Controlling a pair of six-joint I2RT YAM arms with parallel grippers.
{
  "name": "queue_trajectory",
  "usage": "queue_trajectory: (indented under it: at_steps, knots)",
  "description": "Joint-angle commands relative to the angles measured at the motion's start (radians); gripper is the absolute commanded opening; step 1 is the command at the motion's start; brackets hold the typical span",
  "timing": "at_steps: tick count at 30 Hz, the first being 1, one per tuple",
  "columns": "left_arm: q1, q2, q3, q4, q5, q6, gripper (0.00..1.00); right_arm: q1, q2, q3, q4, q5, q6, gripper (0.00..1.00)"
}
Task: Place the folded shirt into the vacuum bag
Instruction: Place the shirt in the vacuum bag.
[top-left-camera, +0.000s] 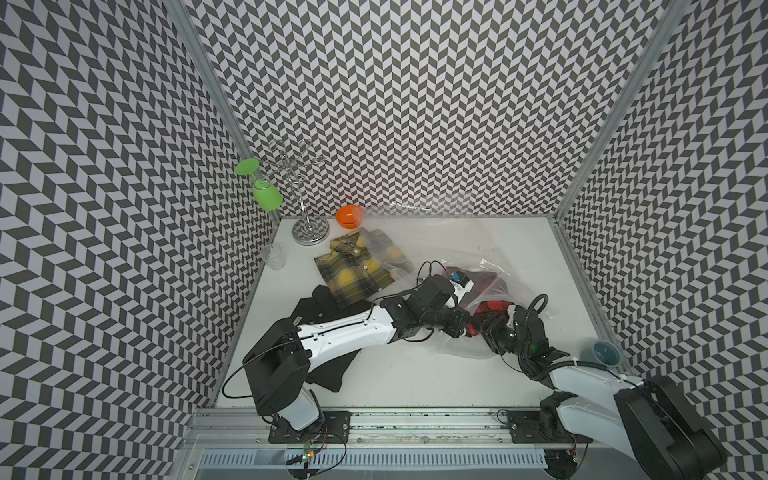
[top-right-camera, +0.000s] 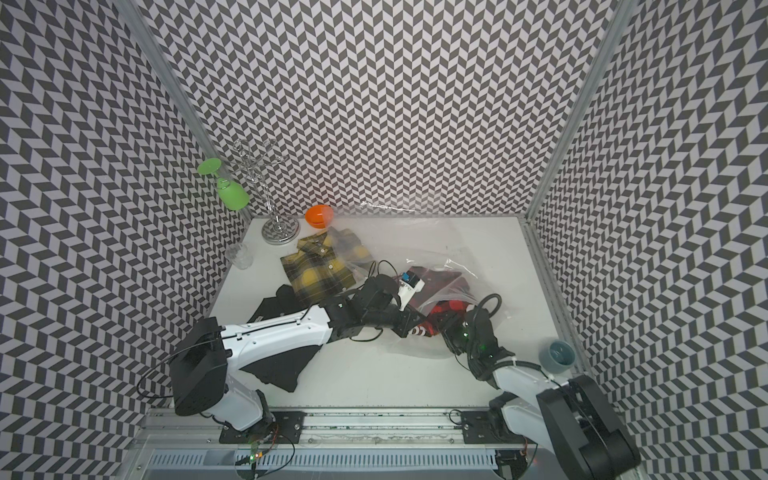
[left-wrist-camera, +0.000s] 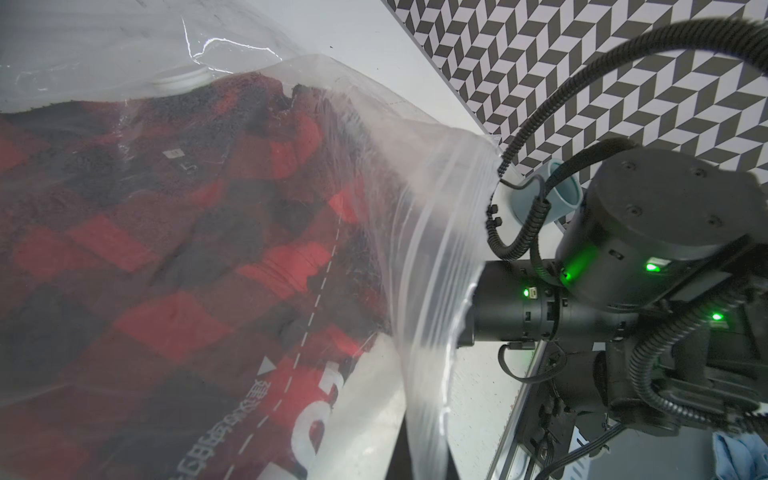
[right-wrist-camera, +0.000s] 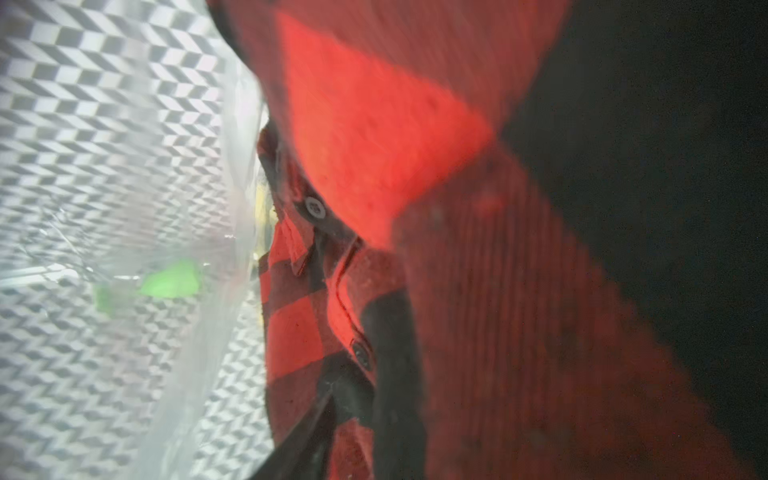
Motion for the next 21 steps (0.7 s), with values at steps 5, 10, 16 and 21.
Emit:
queue_trajectory:
  at_steps: [5,10,16,21]
  knots:
    - [-0.022,-0.064,0.029,-0.035,0.02,0.014,0.0,-0.183,-0.051,-0.003,-0.08,0.04,-0.035,0.74]
    - [-0.027,-0.106,-0.026,-0.04,0.018,0.001,0.0,-0.213,0.1,0.067,0.034,0.007,-0.064,0.7]
    - [-0.027,-0.108,-0.031,-0.066,-0.024,0.009,0.01,-0.11,0.264,0.066,0.243,0.023,-0.004,0.4]
    - [-0.027,-0.078,-0.043,-0.153,-0.113,0.039,0.3,-0.111,0.221,0.027,0.213,0.049,-0.032,0.29]
